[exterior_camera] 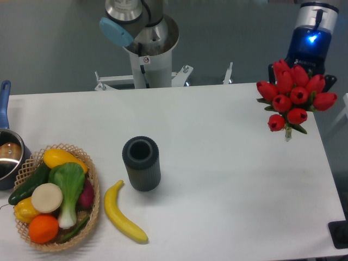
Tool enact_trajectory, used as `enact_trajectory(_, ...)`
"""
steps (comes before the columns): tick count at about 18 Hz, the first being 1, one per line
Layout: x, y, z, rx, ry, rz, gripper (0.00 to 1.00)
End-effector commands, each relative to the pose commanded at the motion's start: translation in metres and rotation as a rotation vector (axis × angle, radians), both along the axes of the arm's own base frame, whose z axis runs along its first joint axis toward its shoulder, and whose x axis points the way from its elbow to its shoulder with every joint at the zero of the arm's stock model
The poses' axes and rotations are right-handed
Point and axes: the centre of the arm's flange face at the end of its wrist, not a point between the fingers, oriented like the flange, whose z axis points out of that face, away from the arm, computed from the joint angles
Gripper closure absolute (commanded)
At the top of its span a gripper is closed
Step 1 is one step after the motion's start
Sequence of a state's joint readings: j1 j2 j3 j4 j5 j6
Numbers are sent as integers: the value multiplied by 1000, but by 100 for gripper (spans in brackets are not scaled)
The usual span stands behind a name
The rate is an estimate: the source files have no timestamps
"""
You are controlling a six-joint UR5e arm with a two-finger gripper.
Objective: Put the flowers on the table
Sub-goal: 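Lift the red tulip bunch with the gripper and move it away from the arm base, then lower the held tulips onto the table beside the black container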
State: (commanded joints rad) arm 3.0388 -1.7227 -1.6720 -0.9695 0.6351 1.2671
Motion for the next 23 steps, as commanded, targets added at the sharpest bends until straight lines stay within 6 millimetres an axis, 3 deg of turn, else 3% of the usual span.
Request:
enact_trajectory(6,5,-1,-6,-116,13,30,58)
enact_trajectory(11,13,-6,1,-233,43,71,58)
enact_trajectory(13,20,1,-4,-305,53,73,58)
enact_trajectory(23,51,91,-65,-662,106,-40,56)
